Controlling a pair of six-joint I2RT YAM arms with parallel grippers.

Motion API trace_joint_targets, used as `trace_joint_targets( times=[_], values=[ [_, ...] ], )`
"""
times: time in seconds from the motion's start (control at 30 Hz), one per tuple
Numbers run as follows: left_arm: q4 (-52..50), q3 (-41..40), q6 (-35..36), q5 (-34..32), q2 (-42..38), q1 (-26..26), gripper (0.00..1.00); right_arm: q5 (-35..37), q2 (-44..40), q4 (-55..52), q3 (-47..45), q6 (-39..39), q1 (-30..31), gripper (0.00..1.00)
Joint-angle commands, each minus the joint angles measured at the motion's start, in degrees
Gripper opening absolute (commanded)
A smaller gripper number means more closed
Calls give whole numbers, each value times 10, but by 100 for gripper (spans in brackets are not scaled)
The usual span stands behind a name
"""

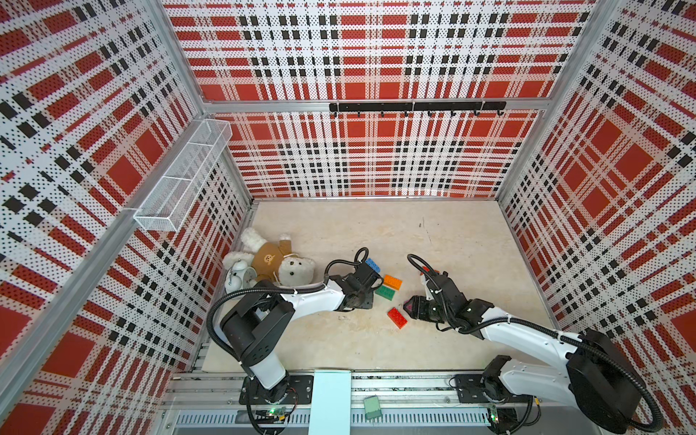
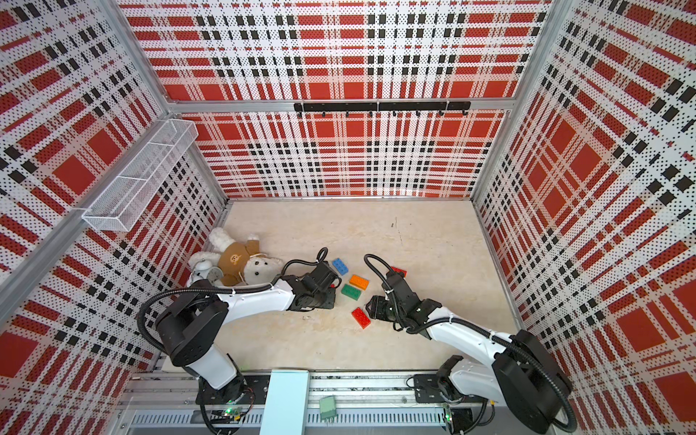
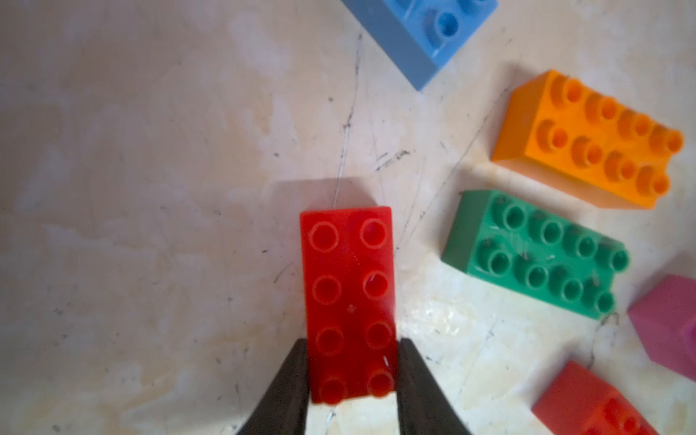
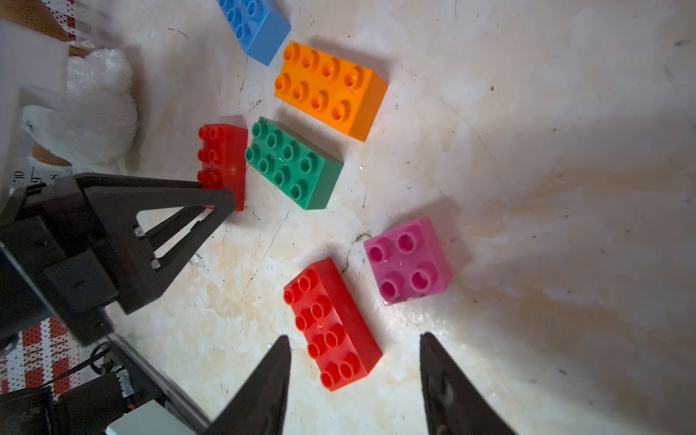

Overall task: Assemble a small pinwheel with lego
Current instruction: Pick up the lego brick from the center of the board.

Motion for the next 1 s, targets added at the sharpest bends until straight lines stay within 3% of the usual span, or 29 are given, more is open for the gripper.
trace_joint_targets(
  times=[0.0,0.37,0.57,0.73,0.9,0.97],
  values=[
    [-17,16,-38,-26,-1,-5,34,-7,-12,4,14,-17,-21,59],
    [-80,81,-34,-62,-65,-24,29,-46,-37,-8,19,-44,-117,59],
    [-140,185,-56,-93,-10,-50,29,-36,-51,-28,18,-46,-164,64],
    [-181,222,-116,-114,18,-60,30,-20,-67,-57,16,-59,-179,67],
    [-231,175,-259,-135,-7,-43,16,3,-88,-78,15,-70,-179,69],
    [-235,174,-292,-140,-6,-45,18,0,-93,-76,14,-74,-179,70]
  ],
)
